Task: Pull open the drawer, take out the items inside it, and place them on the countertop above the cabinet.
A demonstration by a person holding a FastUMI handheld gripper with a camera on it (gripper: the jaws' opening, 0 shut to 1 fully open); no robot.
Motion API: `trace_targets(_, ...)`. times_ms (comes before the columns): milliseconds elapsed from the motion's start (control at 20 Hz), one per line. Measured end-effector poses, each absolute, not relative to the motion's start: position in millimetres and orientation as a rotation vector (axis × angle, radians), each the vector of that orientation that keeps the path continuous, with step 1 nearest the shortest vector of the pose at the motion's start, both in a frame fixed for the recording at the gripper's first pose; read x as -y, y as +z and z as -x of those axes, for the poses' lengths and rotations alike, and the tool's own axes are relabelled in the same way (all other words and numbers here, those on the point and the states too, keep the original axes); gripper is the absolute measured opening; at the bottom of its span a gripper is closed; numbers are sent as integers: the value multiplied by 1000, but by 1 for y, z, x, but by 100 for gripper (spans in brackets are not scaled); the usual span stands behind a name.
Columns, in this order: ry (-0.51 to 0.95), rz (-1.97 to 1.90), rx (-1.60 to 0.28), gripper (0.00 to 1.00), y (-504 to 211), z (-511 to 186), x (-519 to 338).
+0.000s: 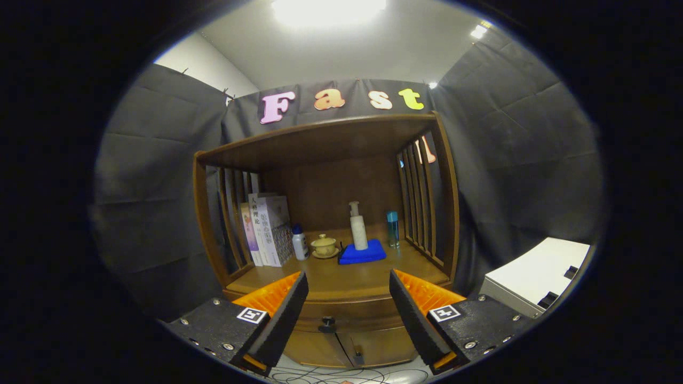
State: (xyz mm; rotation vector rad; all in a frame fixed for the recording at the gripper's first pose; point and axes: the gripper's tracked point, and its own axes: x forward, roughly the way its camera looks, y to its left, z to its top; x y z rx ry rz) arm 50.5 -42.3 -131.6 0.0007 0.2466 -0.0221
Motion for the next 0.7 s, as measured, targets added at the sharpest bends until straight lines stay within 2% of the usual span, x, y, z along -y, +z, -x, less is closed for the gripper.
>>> trace_targets(300,-64,20,-313,95,-182,-62,42)
trace_targets(700,-80,84,-301,95,-249,-75,26)
